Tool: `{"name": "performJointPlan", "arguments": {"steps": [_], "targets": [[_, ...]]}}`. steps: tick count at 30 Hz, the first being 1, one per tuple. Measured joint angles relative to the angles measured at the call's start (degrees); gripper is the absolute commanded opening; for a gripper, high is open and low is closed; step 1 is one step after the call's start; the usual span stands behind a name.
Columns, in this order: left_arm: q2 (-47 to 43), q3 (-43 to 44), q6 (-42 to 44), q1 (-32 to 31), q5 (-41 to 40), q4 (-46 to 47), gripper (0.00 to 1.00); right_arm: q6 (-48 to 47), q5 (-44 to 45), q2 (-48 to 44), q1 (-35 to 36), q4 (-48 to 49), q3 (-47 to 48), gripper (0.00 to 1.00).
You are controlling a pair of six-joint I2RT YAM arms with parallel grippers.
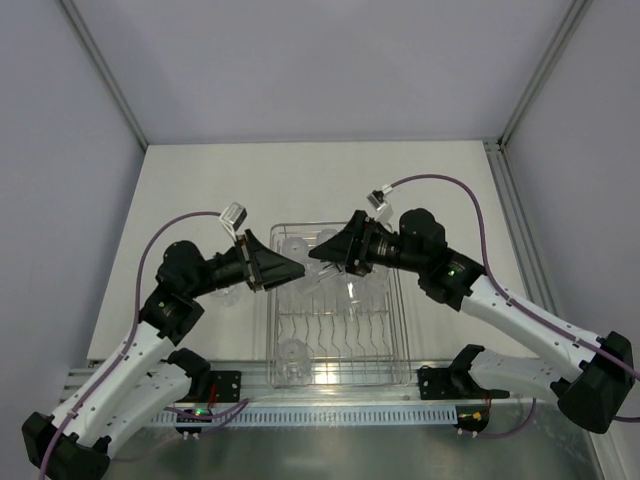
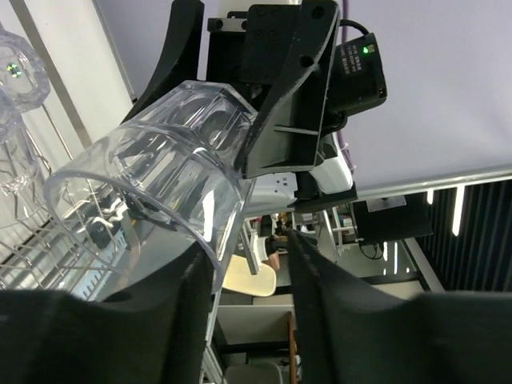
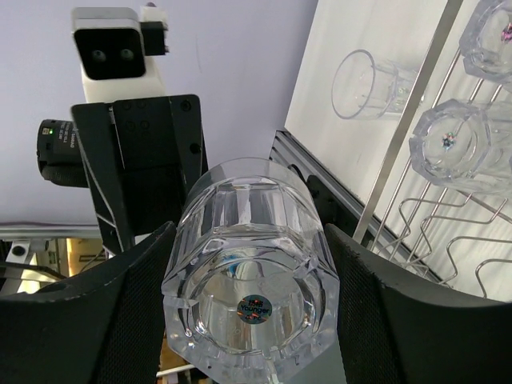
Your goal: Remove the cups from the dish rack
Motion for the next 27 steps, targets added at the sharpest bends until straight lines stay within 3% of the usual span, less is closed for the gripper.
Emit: {"name": "performJointPlan", "arguments": {"steps": [2, 6, 7, 8, 13, 20, 27], "targets": [[0.3, 0.0, 0.2, -0.2, -0.2, -0.4, 0.31, 0.0, -0.1, 0.4, 0.0, 0.6, 0.5, 0.04], [0.4, -0.1, 0.5, -0.3, -1.1, -1.6, 0.07, 0.1, -0.6, 1.2, 0.0, 1.0, 1.2, 0.07], [0.4, -0.2, 0.5, -0.3, -1.2, -1.8, 0.03, 0.1, -0.9, 1.5, -0.1, 1.0, 1.4, 0.18], [0.3, -0.1, 0.6, -0.3, -1.3, -1.7, 0.00, 0.0, -1.6, 1.8, -0.3, 1.2, 1.7, 0.47], [-0.3, 1.2, 3.2, -0.5, -3.4, -4.2, 0.00, -2.7, -4.2, 4.0, -0.7, -1.2, 5.2, 0.96], [2.0, 16.8, 17.1, -1.0, -19.1, -28.5, 0.00, -11.2, -2.6, 3.7, -0.2, -13.6, 9.7, 1.00], [11.8, 35.1, 29.2, -0.6, -41.1, -51.7, 0.00, -17.9, 8.3, -0.1, -0.2, -29.6, 13.2, 1.00]]}}
